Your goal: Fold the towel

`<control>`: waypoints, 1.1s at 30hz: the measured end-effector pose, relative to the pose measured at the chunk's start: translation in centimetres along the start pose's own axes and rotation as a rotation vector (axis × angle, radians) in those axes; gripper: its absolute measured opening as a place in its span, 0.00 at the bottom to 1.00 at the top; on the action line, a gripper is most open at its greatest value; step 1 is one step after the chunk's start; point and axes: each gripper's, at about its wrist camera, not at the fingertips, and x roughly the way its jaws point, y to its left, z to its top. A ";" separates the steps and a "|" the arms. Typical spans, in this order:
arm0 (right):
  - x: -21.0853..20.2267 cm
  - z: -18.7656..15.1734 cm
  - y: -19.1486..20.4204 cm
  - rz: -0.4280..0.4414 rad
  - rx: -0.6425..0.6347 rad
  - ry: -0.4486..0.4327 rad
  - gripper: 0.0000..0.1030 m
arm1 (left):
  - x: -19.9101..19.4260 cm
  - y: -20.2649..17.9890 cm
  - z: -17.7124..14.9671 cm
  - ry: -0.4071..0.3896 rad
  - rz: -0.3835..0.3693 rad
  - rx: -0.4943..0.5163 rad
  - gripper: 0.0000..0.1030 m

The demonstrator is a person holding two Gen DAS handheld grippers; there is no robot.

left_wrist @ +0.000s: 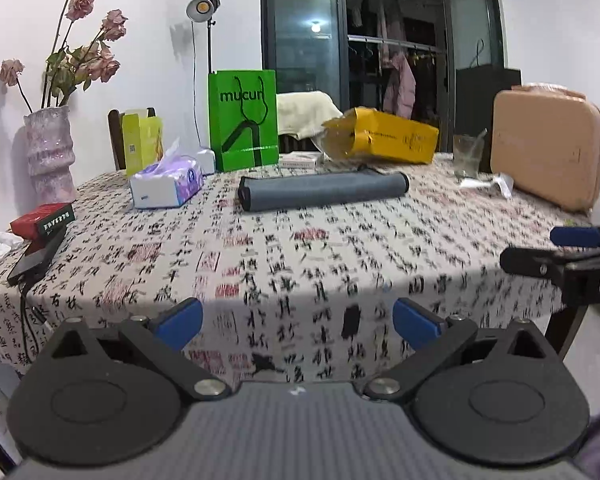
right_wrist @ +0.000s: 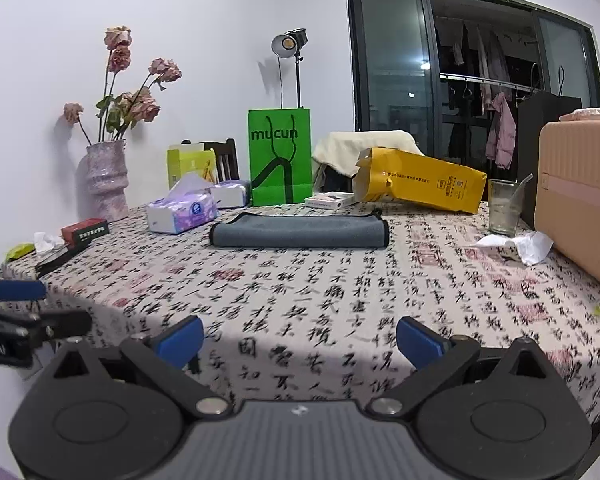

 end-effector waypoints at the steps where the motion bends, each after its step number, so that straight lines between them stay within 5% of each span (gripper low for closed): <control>1: -0.3 -0.2 0.2 -0.003 0.005 -0.001 1.00 | -0.1 0.0 -0.1 0.006 -0.005 -0.004 1.00; 33: -6.4 -1.6 1.7 -0.009 0.023 0.041 1.00 | -4.1 0.6 -0.7 -0.083 0.014 -0.026 1.00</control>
